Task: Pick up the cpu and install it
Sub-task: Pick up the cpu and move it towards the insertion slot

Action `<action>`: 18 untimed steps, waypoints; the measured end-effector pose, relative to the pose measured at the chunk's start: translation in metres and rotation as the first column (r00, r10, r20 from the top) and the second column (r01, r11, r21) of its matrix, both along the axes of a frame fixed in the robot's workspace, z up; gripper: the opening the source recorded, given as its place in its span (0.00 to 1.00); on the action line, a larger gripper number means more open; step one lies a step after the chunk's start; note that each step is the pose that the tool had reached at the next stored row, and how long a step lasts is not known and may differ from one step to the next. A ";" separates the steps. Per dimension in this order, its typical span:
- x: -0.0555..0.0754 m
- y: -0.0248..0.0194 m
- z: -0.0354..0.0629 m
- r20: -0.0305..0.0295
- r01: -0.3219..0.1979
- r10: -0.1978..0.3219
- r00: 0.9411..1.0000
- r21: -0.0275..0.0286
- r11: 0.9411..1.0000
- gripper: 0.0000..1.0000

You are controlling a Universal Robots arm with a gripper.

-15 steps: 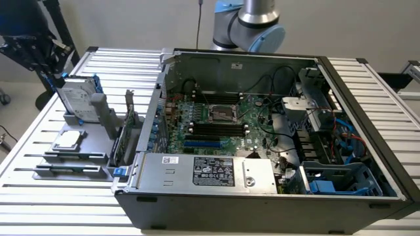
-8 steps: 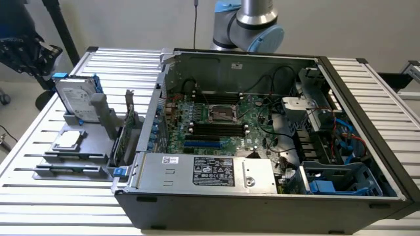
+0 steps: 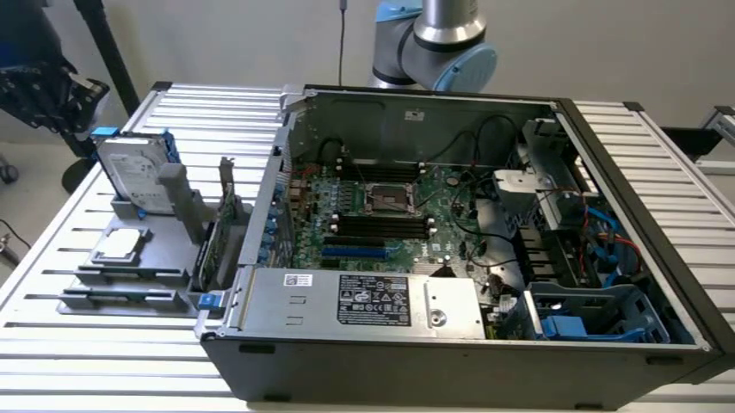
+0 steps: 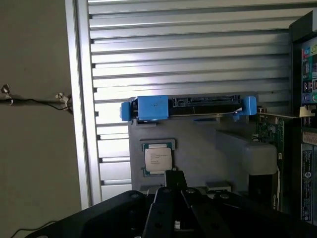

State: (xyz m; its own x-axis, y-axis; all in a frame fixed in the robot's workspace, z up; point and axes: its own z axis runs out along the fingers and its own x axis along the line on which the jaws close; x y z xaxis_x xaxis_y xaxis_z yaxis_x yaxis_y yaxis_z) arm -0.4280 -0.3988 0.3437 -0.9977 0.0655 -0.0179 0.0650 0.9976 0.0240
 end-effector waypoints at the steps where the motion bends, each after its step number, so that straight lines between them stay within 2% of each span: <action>1: 0.000 0.0000 0.0000 0.000 0.000 0.000 1.000 0.000 1.000 0.11; 6: 0.000 0.0000 0.0000 0.000 0.000 0.000 1.000 0.000 1.000 0.12; 8: 0.000 0.0000 -0.0001 0.000 0.000 0.000 1.000 0.000 1.000 0.24; 9: 0.000 0.0000 -0.0001 0.000 0.000 0.000 1.000 0.000 1.000 0.24; 11: 0.000 0.0000 -0.0001 0.000 0.000 0.000 1.000 0.000 1.000 0.36; 12: 0.000 0.0000 -0.0002 -0.001 0.000 0.000 1.000 0.000 1.000 0.36; 13: 0.000 0.0001 -0.0005 -0.001 0.000 0.000 1.000 0.000 1.000 0.42; 15: 0.000 -0.0002 -0.0021 -0.005 0.000 0.000 1.000 0.000 1.000 0.53; 17: 0.000 -0.0011 -0.0048 -0.010 0.000 0.000 1.000 0.000 1.000 0.53; 18: 0.000 -0.0019 -0.0066 -0.011 0.000 0.000 1.000 0.000 1.000 0.60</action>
State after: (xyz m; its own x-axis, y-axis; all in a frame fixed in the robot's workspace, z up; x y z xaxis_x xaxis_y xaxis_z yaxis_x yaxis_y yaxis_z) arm -0.4280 -0.4007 0.3371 -0.9978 0.0653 -0.0074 0.0651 0.9976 0.0233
